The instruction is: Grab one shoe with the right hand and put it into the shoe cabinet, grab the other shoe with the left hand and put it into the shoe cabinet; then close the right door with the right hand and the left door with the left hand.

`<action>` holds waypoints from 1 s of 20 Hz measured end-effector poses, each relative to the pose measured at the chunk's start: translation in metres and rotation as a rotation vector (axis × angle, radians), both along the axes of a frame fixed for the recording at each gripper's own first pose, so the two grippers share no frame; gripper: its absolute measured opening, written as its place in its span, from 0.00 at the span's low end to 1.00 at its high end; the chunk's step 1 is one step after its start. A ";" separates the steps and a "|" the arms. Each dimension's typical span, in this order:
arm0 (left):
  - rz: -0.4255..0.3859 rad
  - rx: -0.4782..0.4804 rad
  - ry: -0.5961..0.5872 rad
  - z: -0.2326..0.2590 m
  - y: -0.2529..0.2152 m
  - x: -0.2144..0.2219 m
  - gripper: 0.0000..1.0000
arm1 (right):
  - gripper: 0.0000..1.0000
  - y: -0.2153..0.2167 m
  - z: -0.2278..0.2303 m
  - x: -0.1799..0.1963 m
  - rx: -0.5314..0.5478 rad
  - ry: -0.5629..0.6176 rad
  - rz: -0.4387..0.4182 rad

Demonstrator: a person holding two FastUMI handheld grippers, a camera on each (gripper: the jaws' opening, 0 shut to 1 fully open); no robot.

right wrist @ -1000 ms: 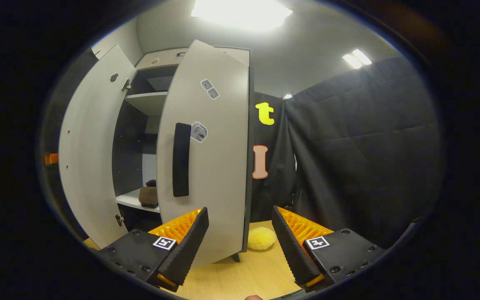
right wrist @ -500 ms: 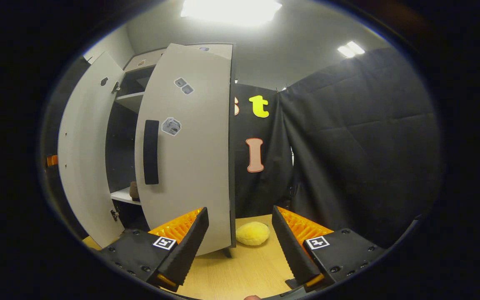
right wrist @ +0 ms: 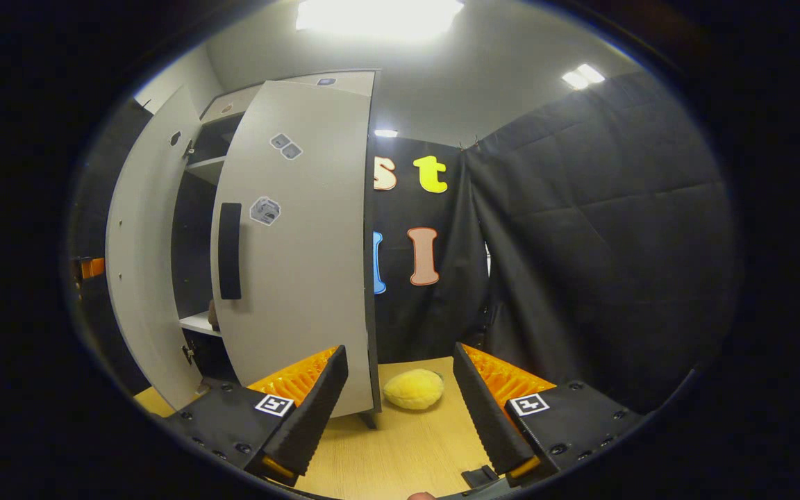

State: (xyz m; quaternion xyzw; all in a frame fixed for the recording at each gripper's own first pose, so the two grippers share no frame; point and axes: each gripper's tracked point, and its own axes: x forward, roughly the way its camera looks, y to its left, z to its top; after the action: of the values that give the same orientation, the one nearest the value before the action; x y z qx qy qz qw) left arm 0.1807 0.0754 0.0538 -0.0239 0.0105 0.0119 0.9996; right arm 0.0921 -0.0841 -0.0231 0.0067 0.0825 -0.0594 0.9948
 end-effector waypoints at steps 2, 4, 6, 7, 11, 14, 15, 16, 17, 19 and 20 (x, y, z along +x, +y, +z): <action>-0.020 -0.016 0.000 0.001 -0.019 0.001 0.95 | 0.97 -0.004 -0.002 0.002 0.009 0.004 0.003; -0.038 -0.022 -0.003 0.003 -0.041 0.007 0.95 | 0.97 -0.011 -0.003 0.001 0.017 0.006 0.006; -0.066 -0.023 -0.003 0.003 -0.066 0.014 0.95 | 0.97 -0.018 -0.004 0.001 0.007 0.005 0.002; -0.083 -0.023 -0.006 0.004 -0.079 0.019 0.95 | 0.97 -0.021 -0.004 0.001 0.002 0.005 -0.001; -0.126 -0.016 -0.016 0.005 -0.127 0.030 0.95 | 0.97 -0.038 -0.002 -0.001 0.002 0.001 -0.023; -0.121 -0.029 -0.014 0.004 -0.144 0.041 0.95 | 0.97 -0.045 -0.003 -0.006 0.002 0.005 -0.035; -0.126 -0.028 -0.018 0.004 -0.146 0.043 0.94 | 0.97 -0.046 -0.003 -0.006 0.000 0.006 -0.036; -0.130 -0.028 -0.016 0.002 -0.148 0.040 0.95 | 0.97 -0.046 -0.003 -0.007 -0.002 0.008 -0.037; -0.135 -0.029 -0.018 0.002 -0.149 0.040 0.96 | 0.97 -0.046 -0.005 -0.008 -0.002 0.011 -0.035; -0.140 -0.028 -0.017 0.002 -0.151 0.037 0.95 | 0.97 -0.043 -0.005 -0.013 -0.001 0.015 -0.027; -0.141 -0.028 -0.015 0.000 -0.151 0.035 0.95 | 0.97 -0.040 -0.005 -0.013 0.002 0.014 -0.021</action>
State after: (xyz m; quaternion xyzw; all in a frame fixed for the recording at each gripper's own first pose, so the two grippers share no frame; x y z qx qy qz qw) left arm 0.2157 -0.0760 0.0540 -0.0370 0.0047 -0.0589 0.9976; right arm 0.0786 -0.1239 -0.0280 0.0082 0.0894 -0.0699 0.9935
